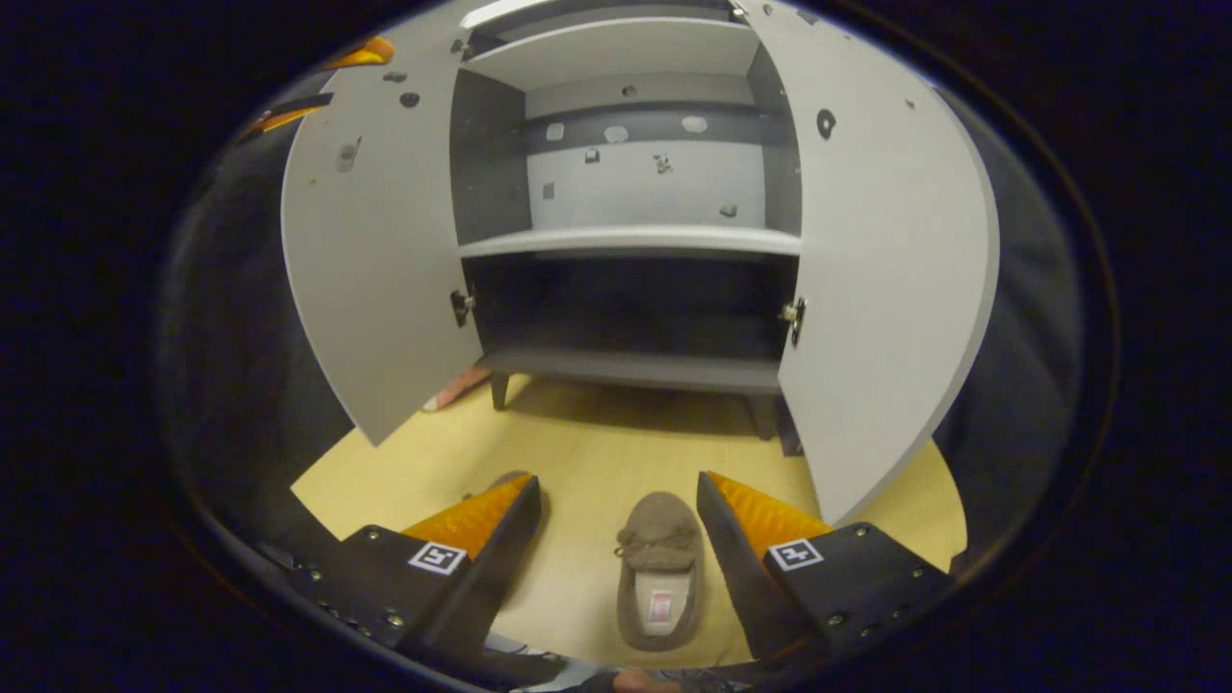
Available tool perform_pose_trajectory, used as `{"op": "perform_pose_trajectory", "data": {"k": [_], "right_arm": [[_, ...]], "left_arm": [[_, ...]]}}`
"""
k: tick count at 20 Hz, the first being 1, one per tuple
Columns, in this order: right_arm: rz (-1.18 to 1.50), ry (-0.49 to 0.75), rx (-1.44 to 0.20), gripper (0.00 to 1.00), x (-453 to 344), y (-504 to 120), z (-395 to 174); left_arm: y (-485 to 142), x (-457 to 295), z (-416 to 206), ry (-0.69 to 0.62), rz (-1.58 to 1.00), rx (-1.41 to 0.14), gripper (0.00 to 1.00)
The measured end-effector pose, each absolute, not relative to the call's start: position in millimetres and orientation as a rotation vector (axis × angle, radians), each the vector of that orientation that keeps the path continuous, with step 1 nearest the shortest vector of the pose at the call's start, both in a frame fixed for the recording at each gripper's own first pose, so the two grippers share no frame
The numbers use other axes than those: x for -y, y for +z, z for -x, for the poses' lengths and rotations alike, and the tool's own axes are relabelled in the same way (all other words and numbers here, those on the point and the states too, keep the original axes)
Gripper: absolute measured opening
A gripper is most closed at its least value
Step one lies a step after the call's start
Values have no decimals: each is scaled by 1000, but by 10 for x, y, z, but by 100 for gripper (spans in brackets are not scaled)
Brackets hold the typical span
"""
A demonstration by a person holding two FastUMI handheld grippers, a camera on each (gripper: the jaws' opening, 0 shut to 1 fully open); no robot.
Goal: Grab one shoe with the right hand and put it into the shoe cabinet, grab the other shoe with the left hand and put it into the shoe cabinet; then close the right door with the right hand and the left door with the left hand.
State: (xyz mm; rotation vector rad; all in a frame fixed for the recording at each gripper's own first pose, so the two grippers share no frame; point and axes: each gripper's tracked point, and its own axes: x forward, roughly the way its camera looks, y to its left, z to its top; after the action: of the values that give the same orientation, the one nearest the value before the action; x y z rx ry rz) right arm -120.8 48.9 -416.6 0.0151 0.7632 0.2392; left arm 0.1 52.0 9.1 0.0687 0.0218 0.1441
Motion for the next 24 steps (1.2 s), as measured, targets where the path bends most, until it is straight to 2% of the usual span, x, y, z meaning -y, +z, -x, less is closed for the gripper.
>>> {"op": "perform_pose_trajectory", "data": {"k": [4, 8, 16, 17, 19, 20, 22, 23, 24], "right_arm": [[-40, 293, -942, 100, -569, -4754, 1563], [-69, 298, -1045, 100, -596, -5160, 1672], [-7, 297, -1088, 100, -729, -5625, 1364], [10, 293, -1101, 96, -722, -5711, 1352], [71, 277, -1139, 79, -626, -5755, 1370], [116, 246, -1124, 80, -527, -5853, 1299], [91, 221, -1140, 22, -479, -5870, 1277], [75, 216, -1151, 9, -488, -5855, 1302], [68, 213, -1158, 8, -488, -5855, 1289]], "left_arm": [[76, -653, 56, 177, -67, -31, 99], [49, -798, 154, 221, -66, -45, 99], [-9, -1008, 351, 294, -86, -78, 99], [8, -1047, 376, 306, -91, -77, 99], [34, -1128, 437, 332, -97, -75, 99], [41, -1174, 464, 345, -99, -73, 99], [55, -1265, 530, 370, -103, -70, 99], [61, -1301, 552, 381, -100, -70, 99], [47, -1331, 567, 388, -95, -72, 99]]}}
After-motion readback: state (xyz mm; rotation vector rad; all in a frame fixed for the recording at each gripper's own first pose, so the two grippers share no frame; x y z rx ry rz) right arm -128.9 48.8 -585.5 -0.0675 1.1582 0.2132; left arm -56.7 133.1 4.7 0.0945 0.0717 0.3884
